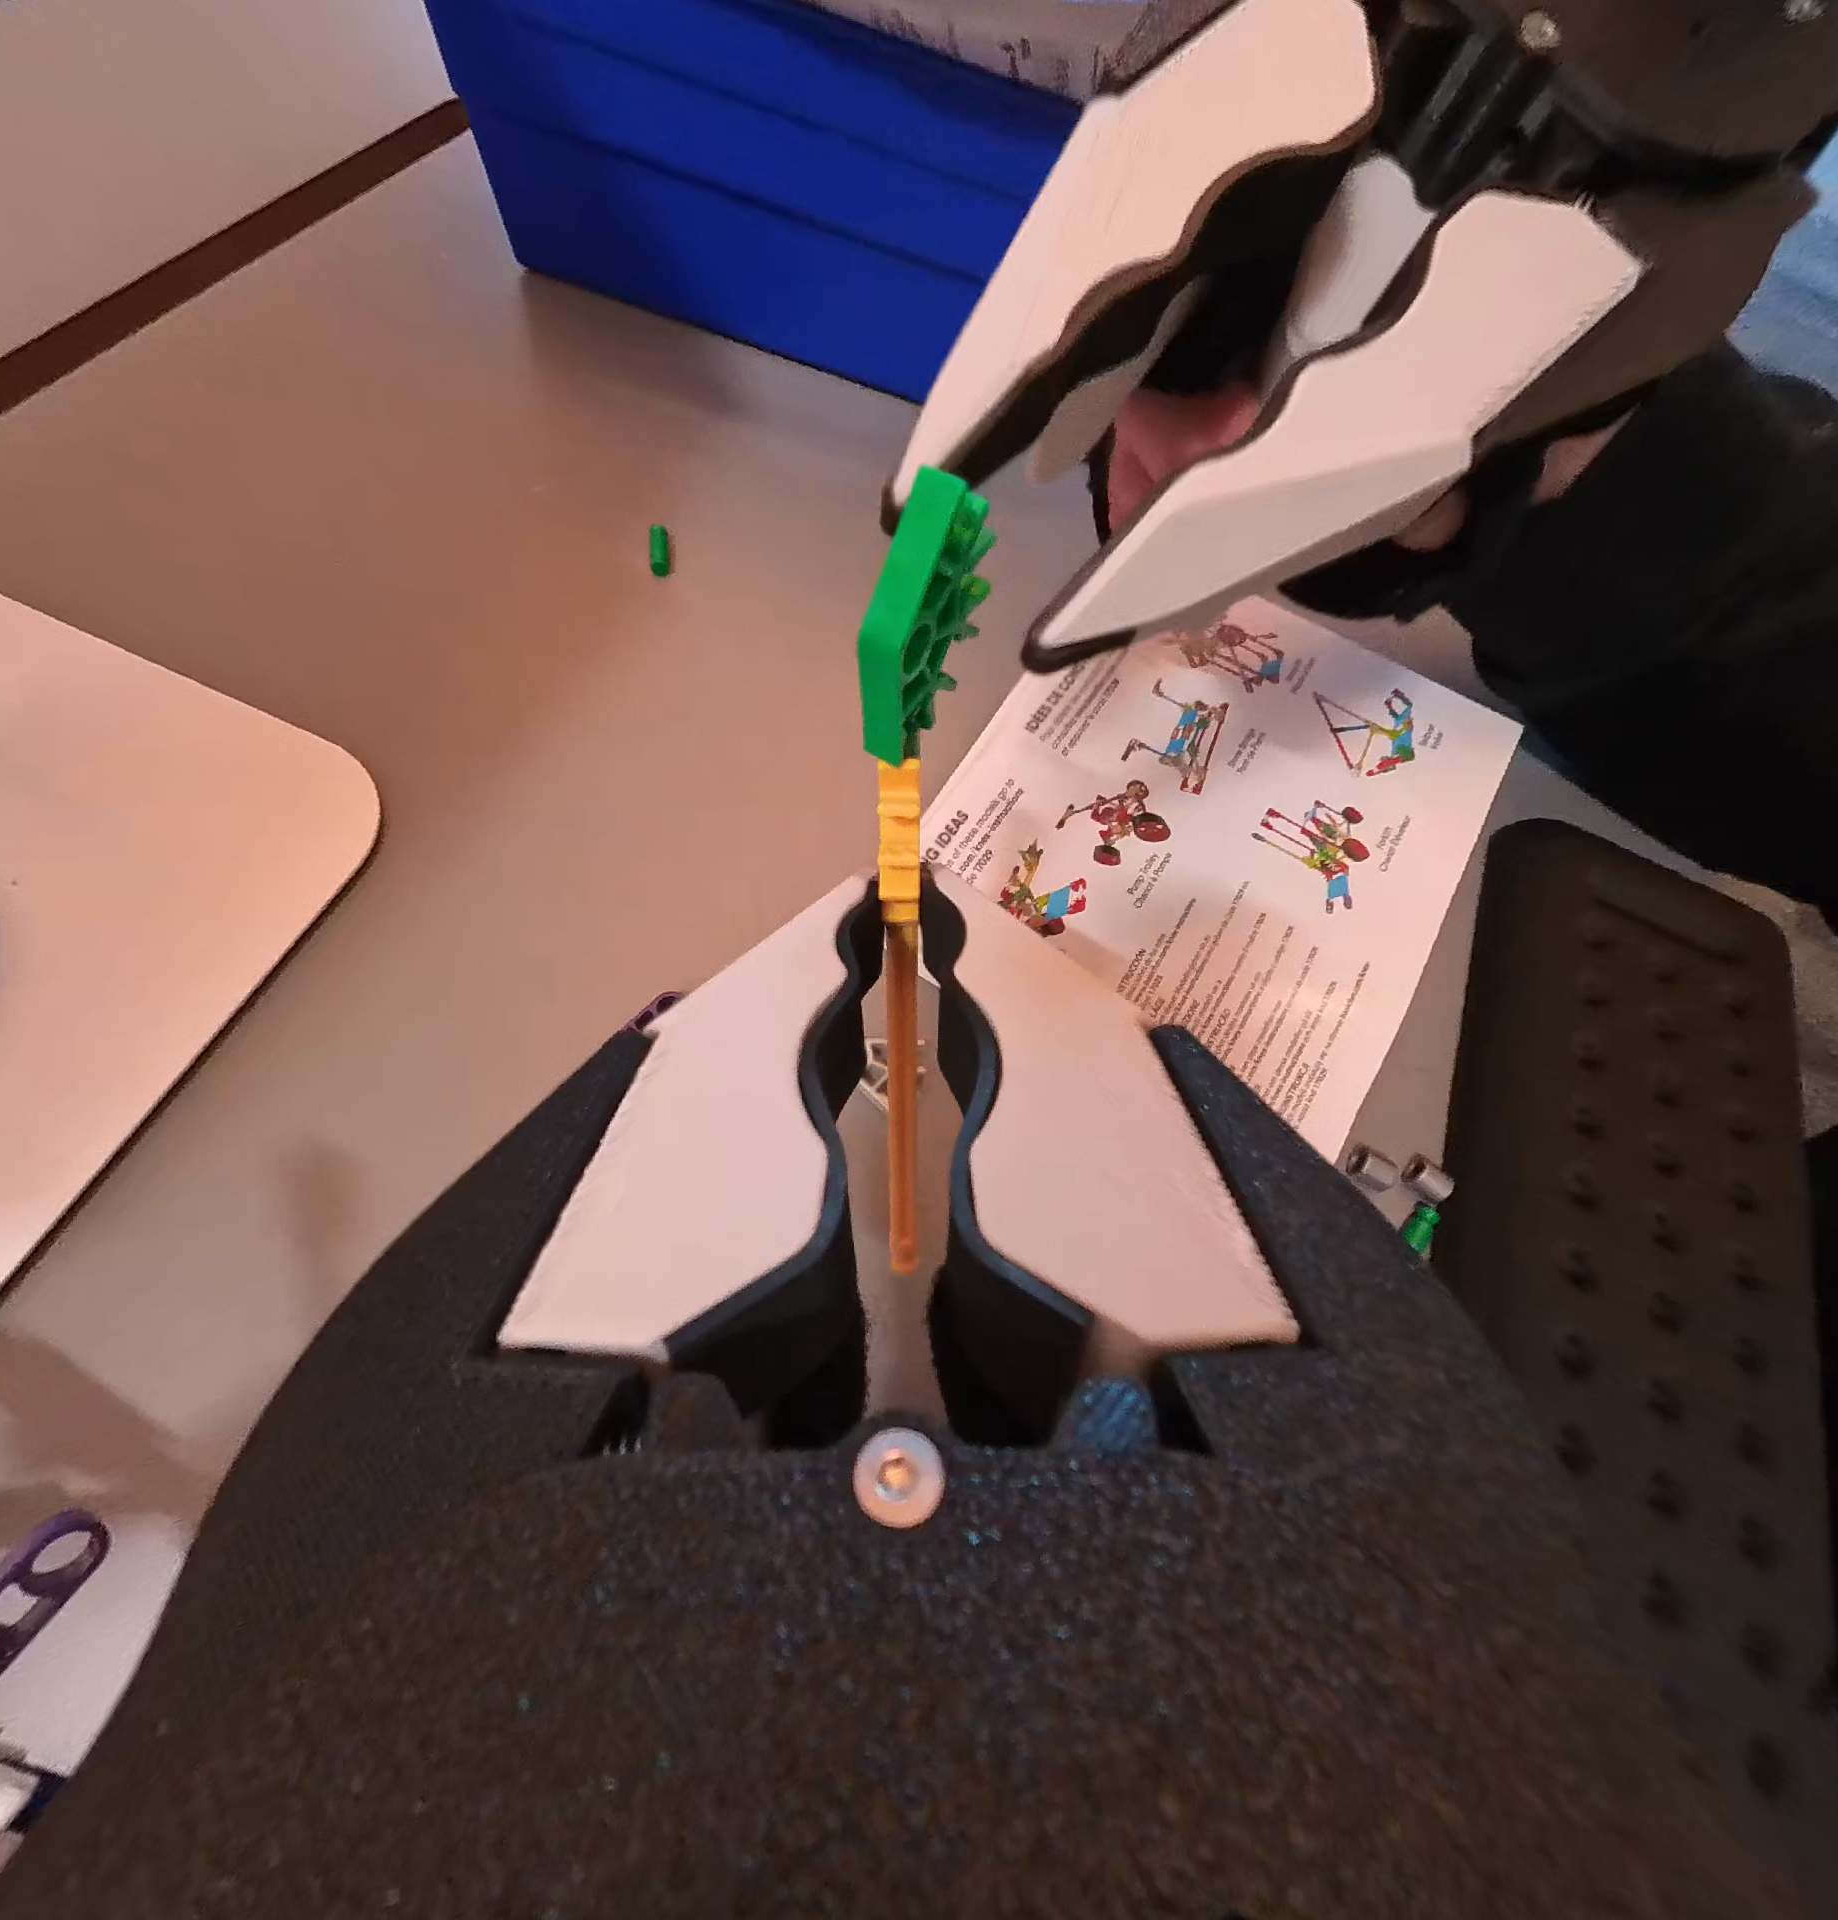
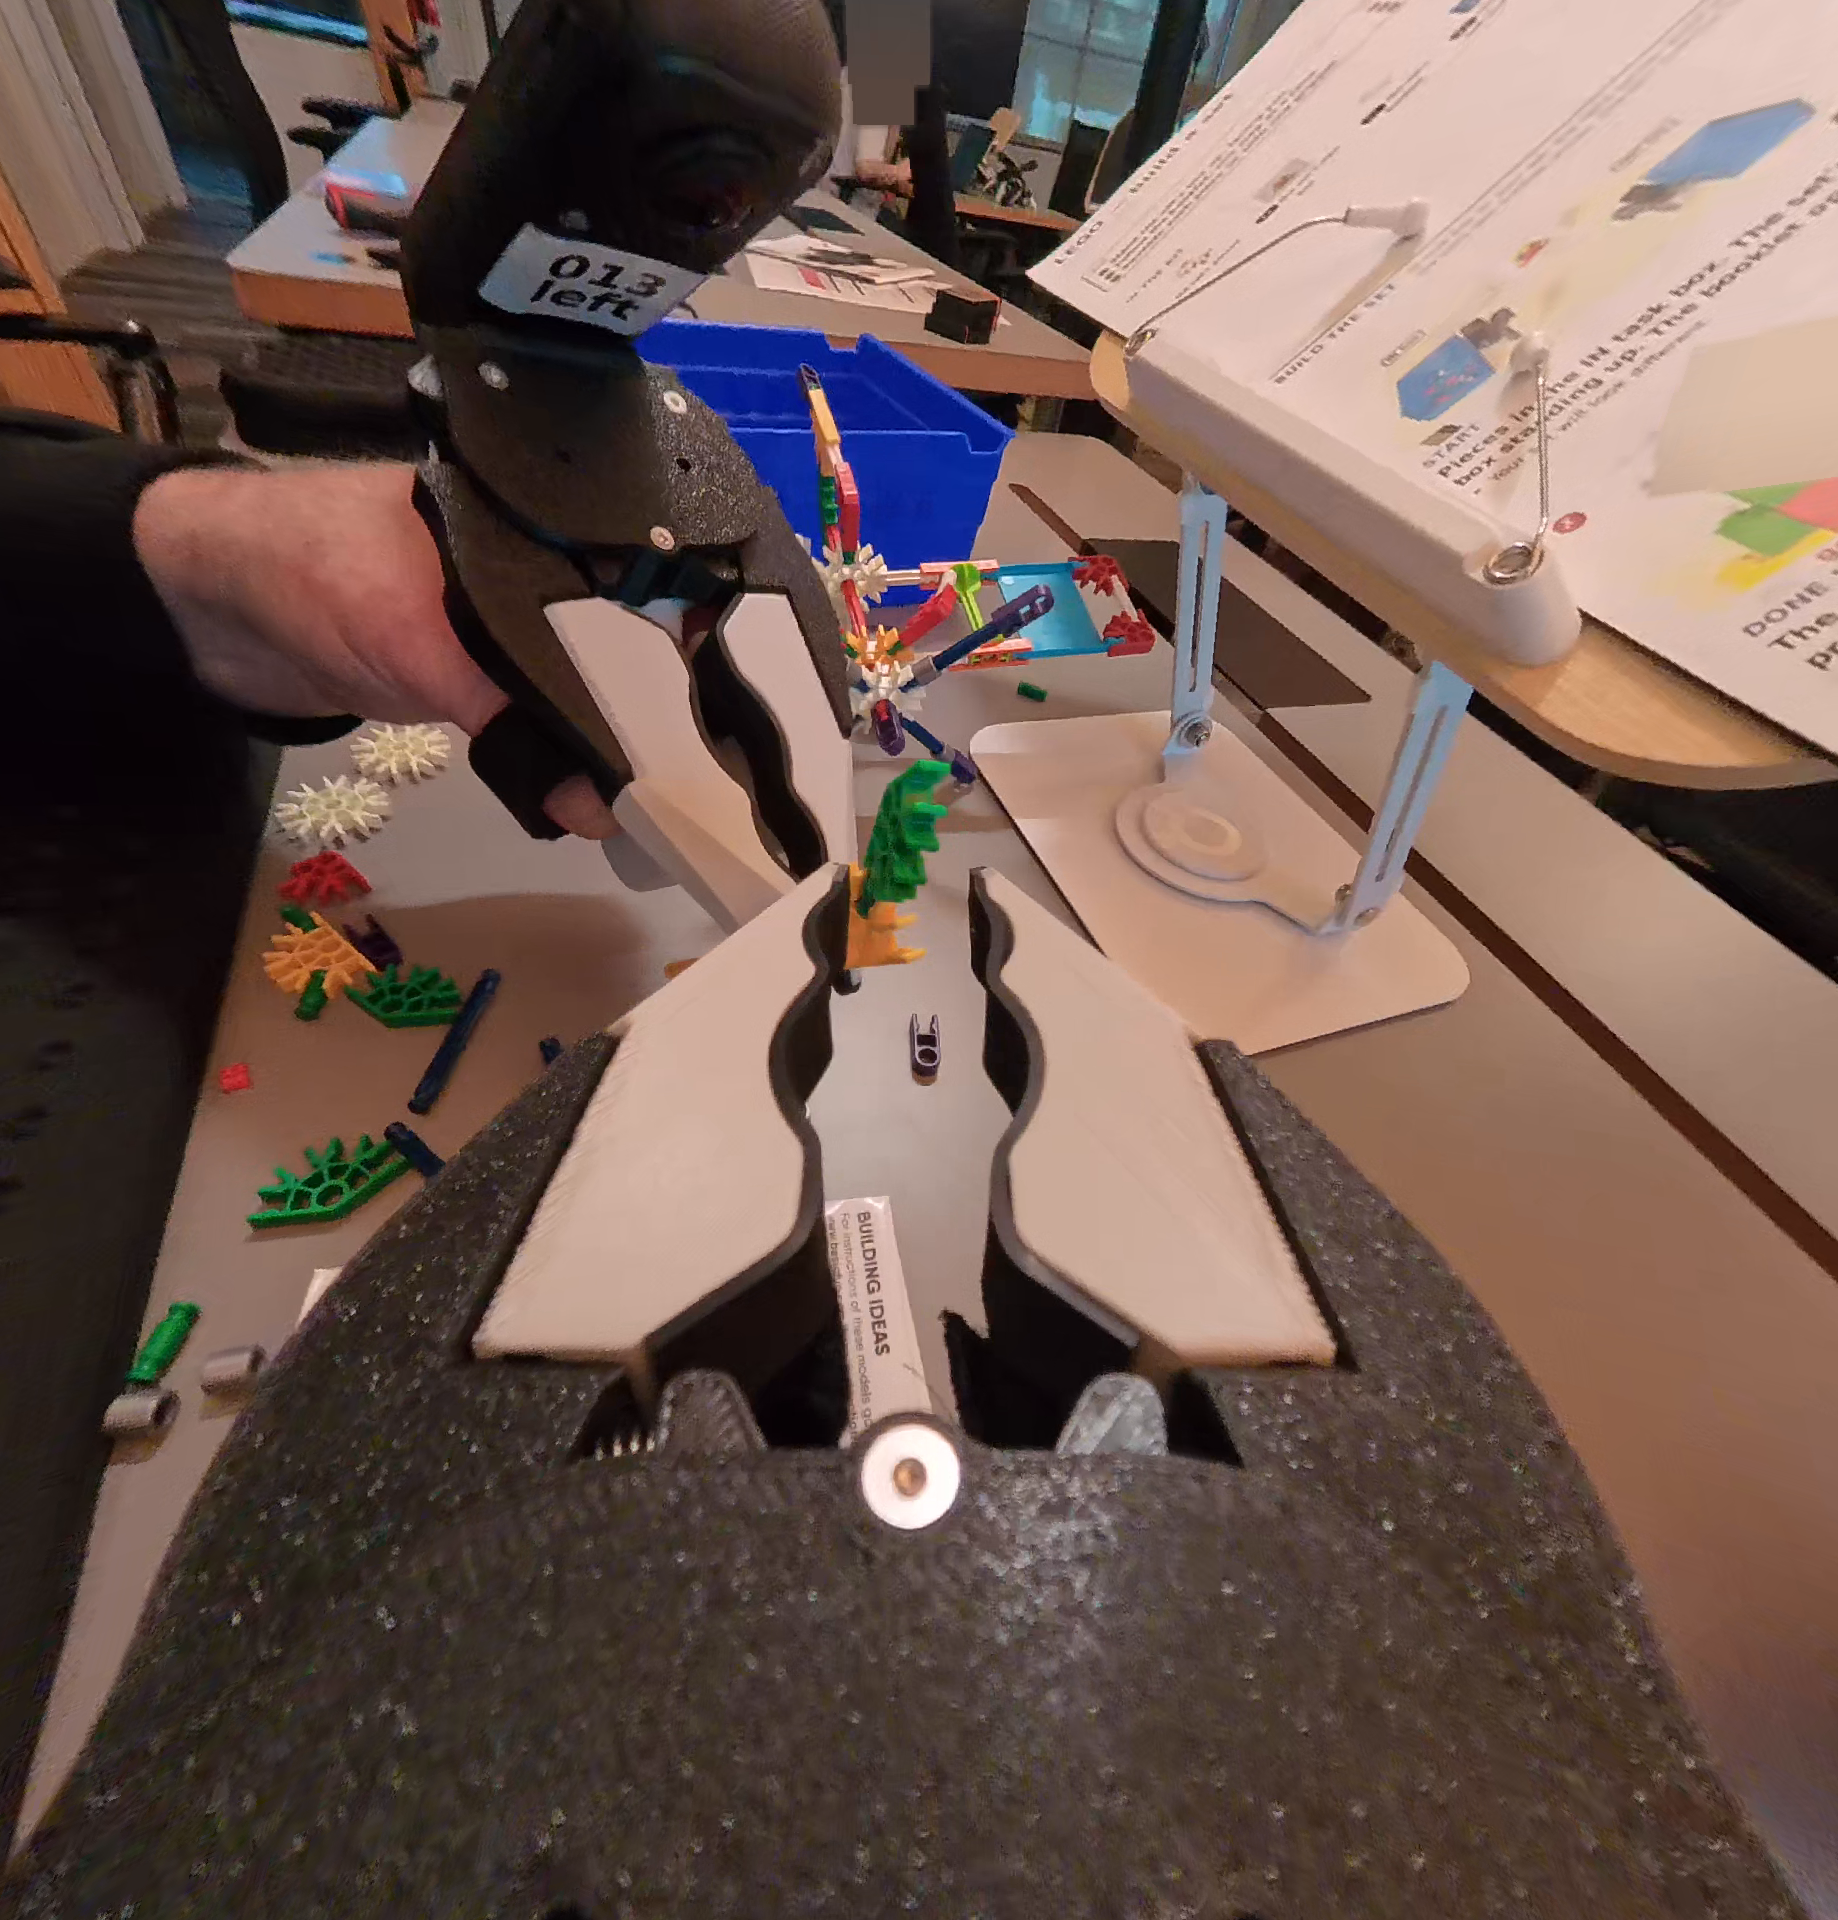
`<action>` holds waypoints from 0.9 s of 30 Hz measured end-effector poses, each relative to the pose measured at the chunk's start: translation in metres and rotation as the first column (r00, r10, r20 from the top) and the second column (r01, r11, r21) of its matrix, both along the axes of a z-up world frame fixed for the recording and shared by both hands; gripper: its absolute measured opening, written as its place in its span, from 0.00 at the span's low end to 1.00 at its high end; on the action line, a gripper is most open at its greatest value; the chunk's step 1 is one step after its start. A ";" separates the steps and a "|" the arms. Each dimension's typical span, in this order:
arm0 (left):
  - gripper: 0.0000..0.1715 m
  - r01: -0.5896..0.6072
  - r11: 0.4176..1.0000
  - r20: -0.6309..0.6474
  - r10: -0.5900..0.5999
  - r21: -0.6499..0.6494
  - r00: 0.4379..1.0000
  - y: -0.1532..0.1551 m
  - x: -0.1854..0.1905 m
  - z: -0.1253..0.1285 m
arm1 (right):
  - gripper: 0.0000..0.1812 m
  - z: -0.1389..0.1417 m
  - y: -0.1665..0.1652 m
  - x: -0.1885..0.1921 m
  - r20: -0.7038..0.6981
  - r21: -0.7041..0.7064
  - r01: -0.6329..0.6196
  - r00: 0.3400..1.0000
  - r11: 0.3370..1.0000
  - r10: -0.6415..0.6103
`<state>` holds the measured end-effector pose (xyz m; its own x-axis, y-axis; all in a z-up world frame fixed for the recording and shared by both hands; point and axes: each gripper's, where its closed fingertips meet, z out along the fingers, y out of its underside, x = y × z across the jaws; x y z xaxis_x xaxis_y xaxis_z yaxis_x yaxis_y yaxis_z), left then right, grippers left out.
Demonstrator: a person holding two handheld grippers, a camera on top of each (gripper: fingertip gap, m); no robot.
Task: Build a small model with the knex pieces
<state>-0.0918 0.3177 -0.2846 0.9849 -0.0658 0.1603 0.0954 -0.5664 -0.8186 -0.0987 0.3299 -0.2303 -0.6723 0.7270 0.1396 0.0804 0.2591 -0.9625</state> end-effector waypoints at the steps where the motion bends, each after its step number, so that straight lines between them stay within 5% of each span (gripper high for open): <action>1: 0.03 0.003 1.000 -0.014 -0.003 -0.009 1.000 -0.001 -0.001 -0.002 | 0.13 0.001 0.001 -0.001 0.003 -0.014 0.003 1.000 1.000 -0.003; 7: 0.03 0.008 0.999 -0.053 -0.011 -0.052 0.999 0.001 -0.001 -0.011 | 0.13 -0.009 -0.007 -0.004 0.031 -0.001 -0.003 1.000 1.000 0.003; 8: 0.03 0.010 0.998 -0.053 -0.013 -0.056 0.999 0.000 -0.001 -0.012 | 0.06 -0.010 -0.007 -0.006 0.040 -0.015 -0.001 0.999 1.000 0.002; 17: 0.15 0.094 0.995 0.064 -0.092 -0.023 0.994 -0.003 0.008 -0.007 | 0.03 0.001 -0.005 -0.009 0.105 -0.264 -0.034 0.992 0.964 0.064; 27: 0.03 0.081 0.996 0.059 -0.079 -0.027 0.995 -0.013 0.002 -0.006 | 0.04 0.011 0.014 -0.015 0.109 -0.357 0.006 0.993 0.934 0.035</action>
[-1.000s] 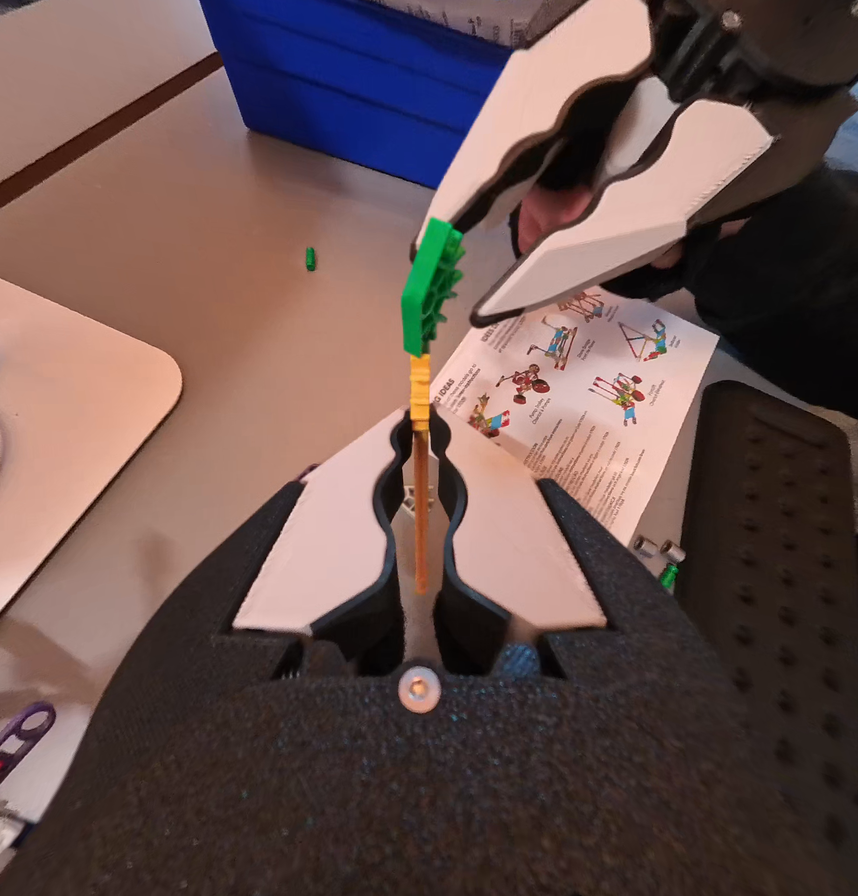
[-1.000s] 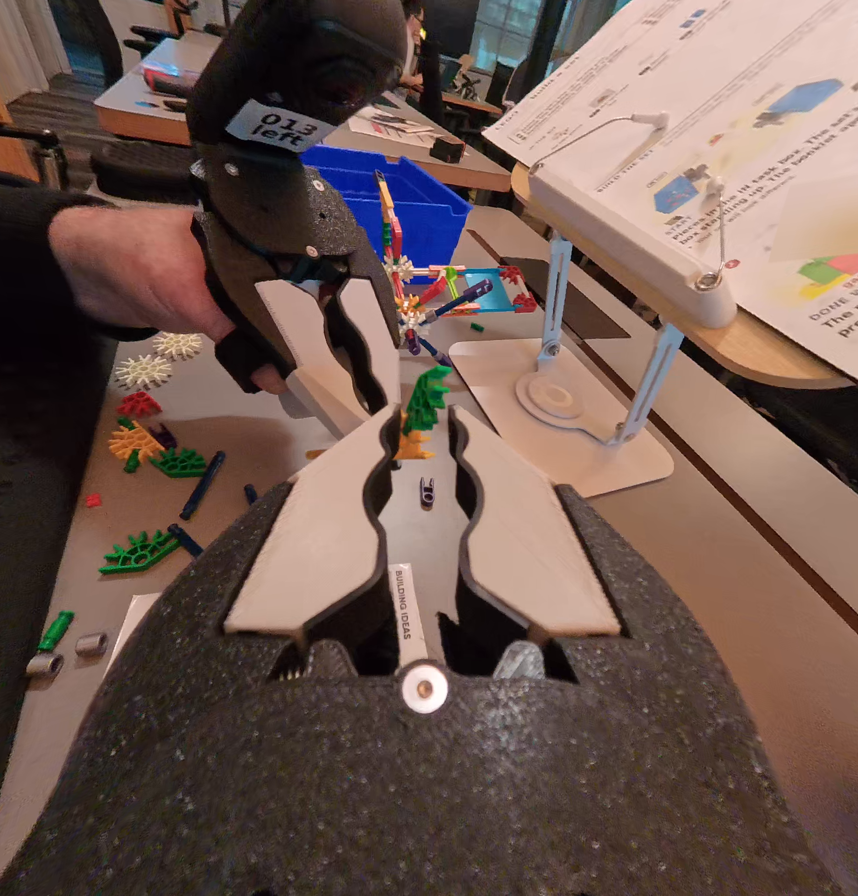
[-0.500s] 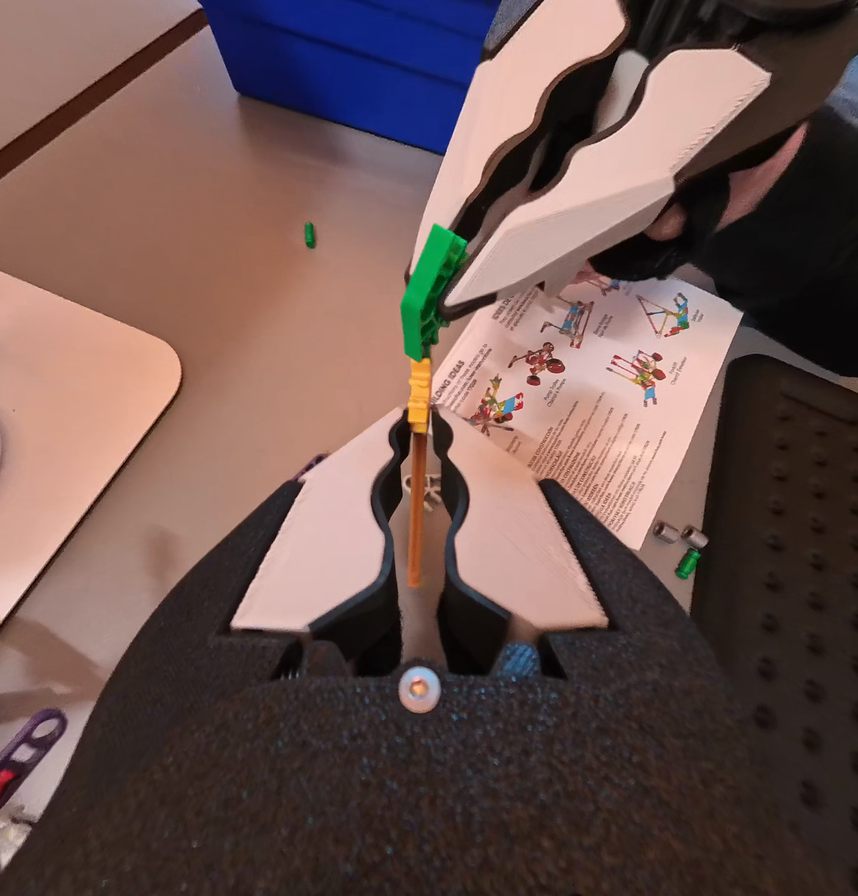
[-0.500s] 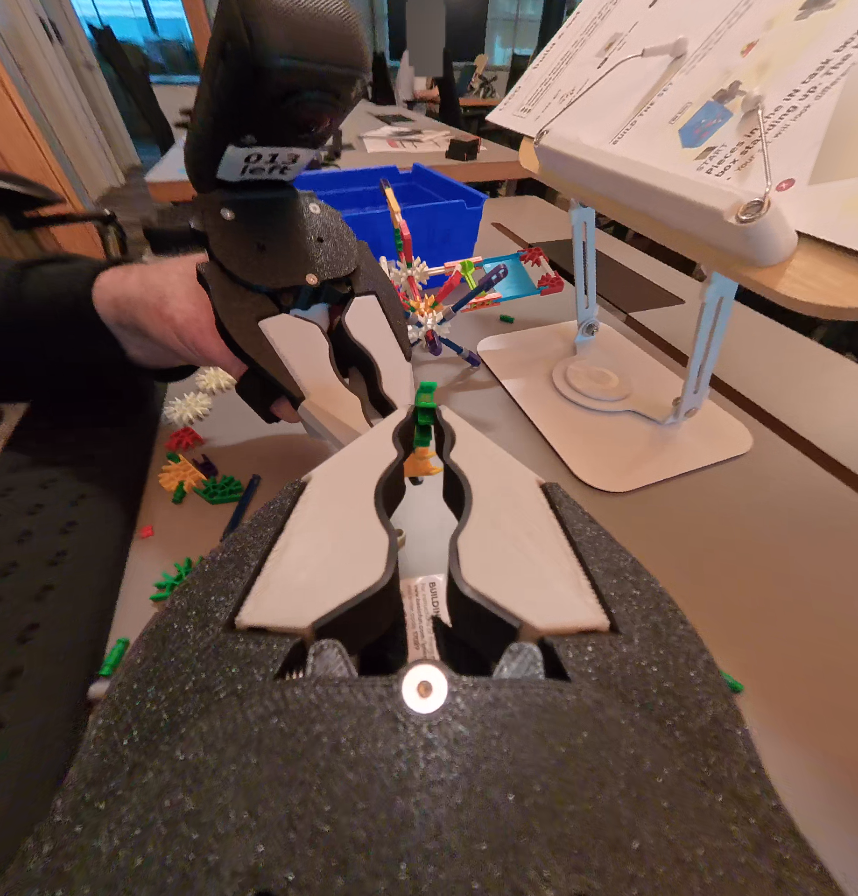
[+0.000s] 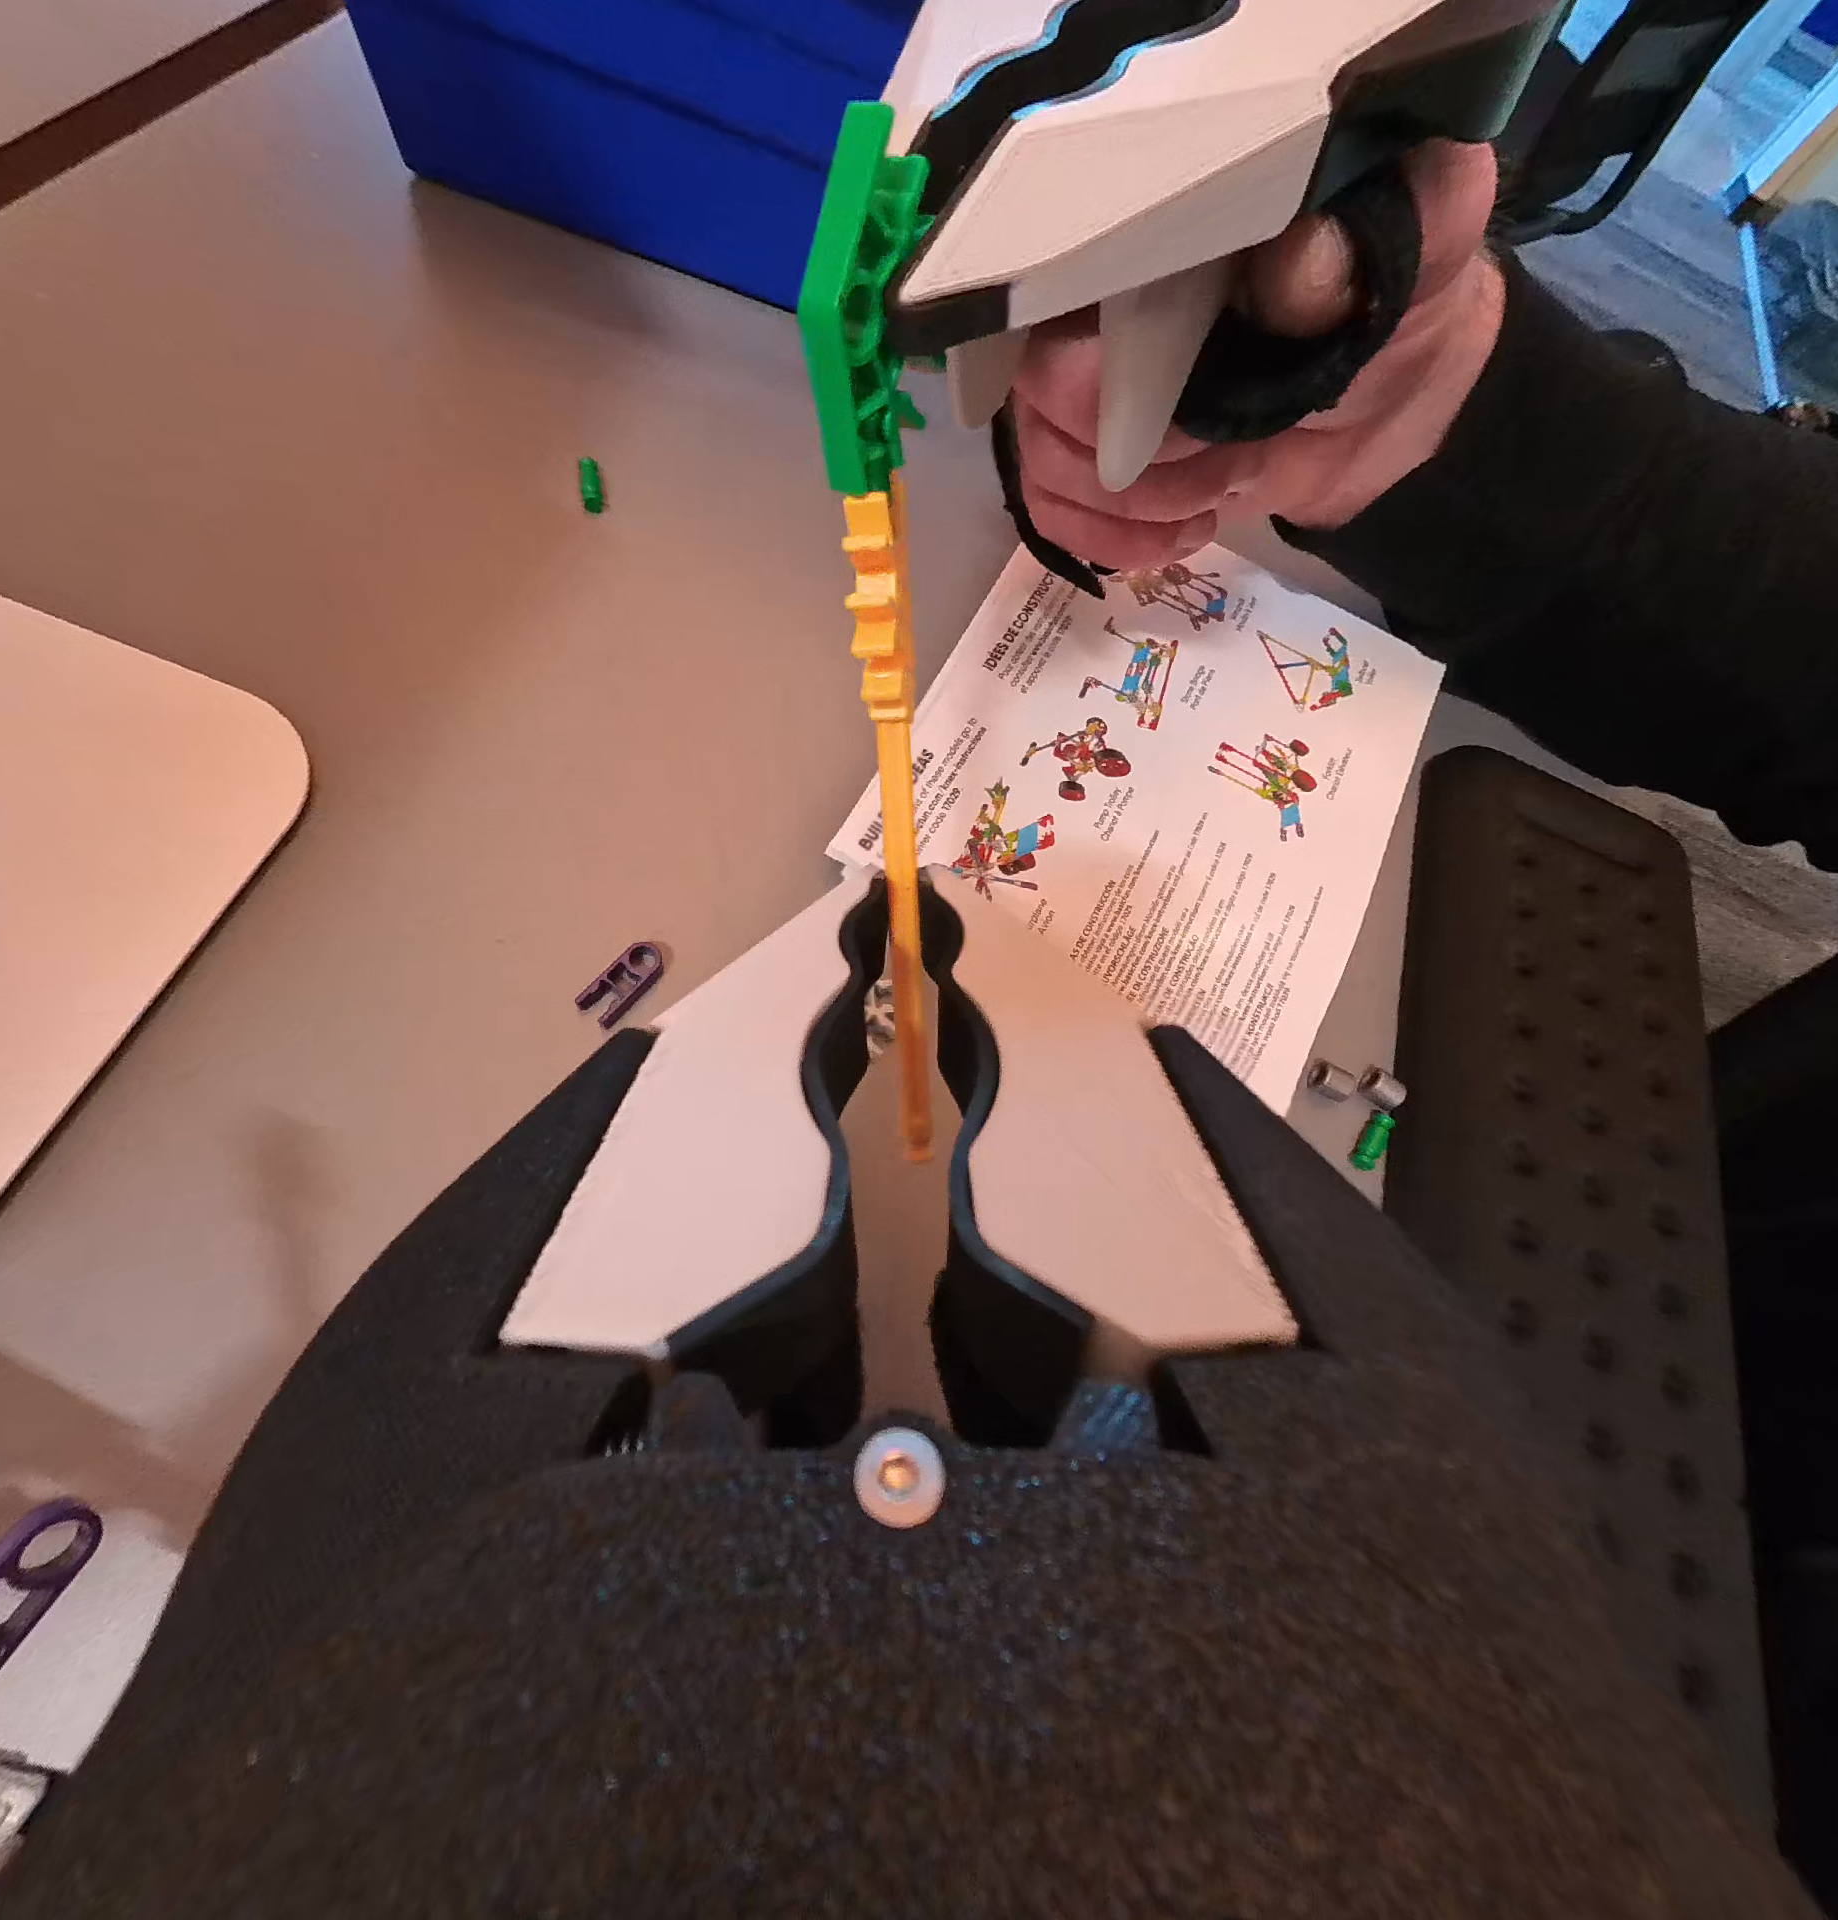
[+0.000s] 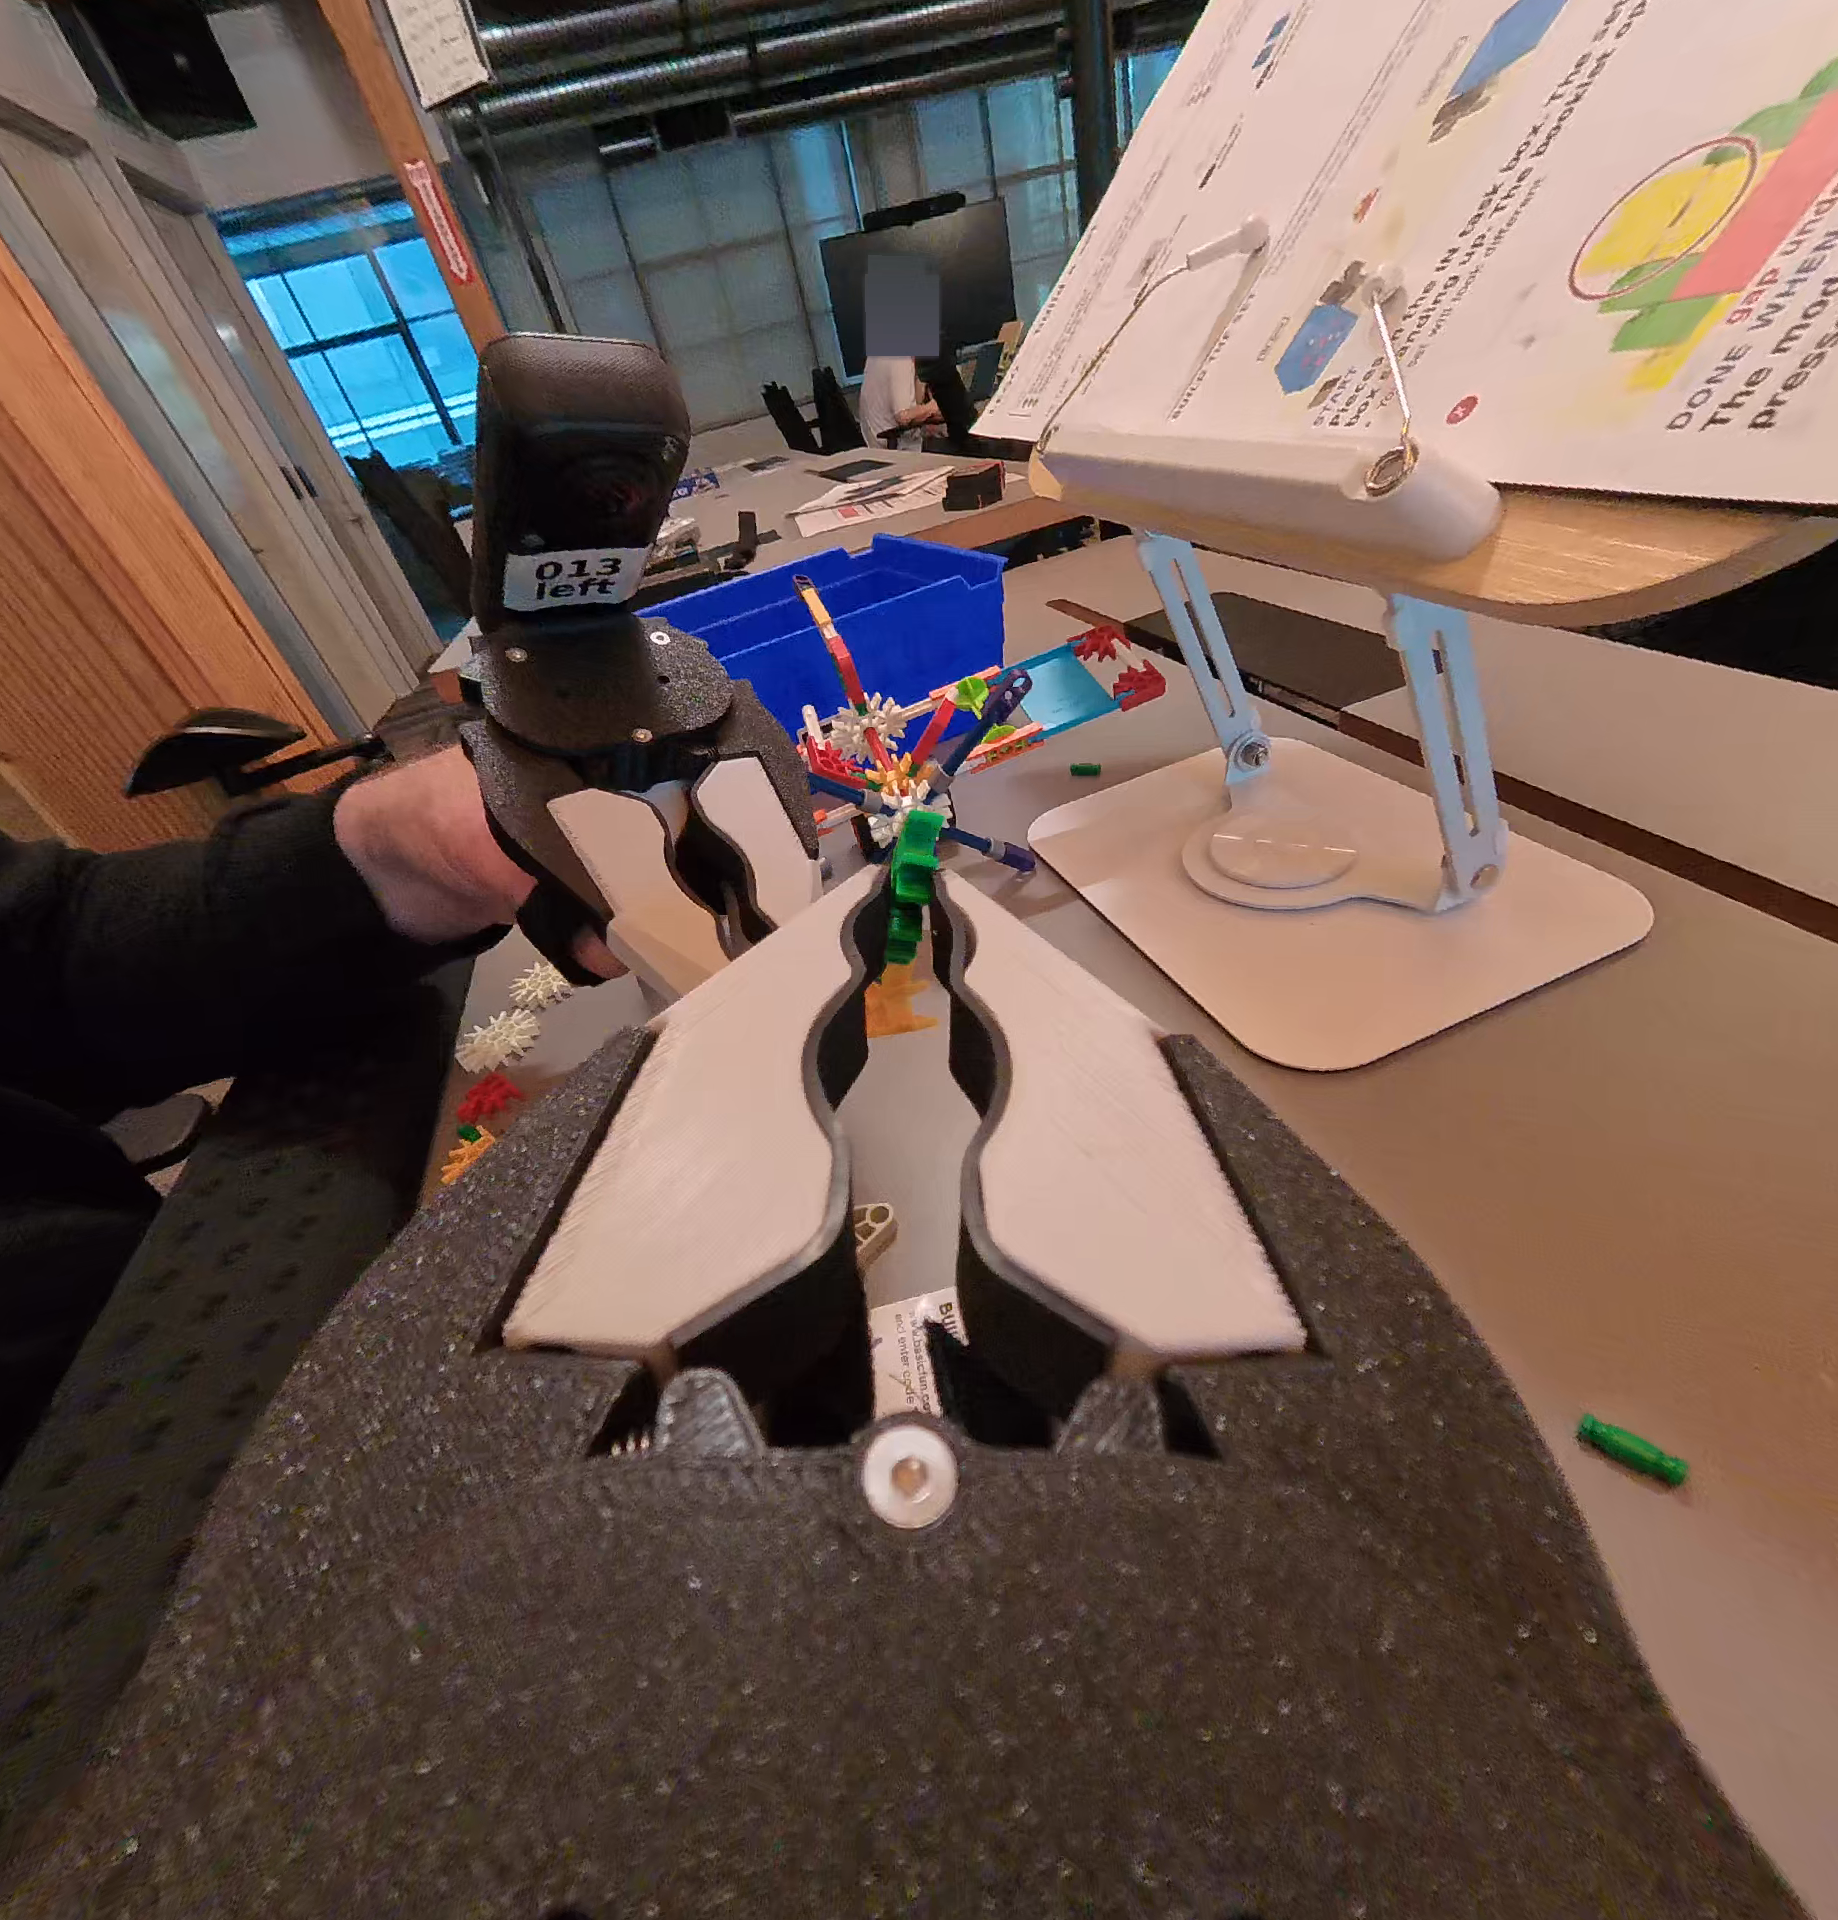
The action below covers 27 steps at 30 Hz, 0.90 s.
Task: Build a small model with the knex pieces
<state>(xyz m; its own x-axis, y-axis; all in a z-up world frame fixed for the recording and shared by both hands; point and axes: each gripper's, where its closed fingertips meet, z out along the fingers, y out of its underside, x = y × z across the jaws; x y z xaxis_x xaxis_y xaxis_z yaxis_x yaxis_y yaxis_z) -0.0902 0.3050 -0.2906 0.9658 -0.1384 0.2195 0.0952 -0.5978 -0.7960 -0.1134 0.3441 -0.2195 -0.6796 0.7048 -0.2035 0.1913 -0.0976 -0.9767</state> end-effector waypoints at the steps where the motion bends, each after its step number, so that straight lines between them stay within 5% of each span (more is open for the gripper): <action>1: 0.03 -0.006 1.000 -0.009 0.006 0.001 1.000 0.000 -0.001 0.000 | 0.04 -0.001 0.001 -0.001 -0.001 0.008 0.008 1.000 1.000 -0.008; 27: 0.03 -0.077 0.988 -0.079 0.088 0.136 0.993 0.008 -0.016 0.016 | 0.06 -0.013 0.027 -0.015 0.031 0.095 0.161 0.986 0.982 -0.165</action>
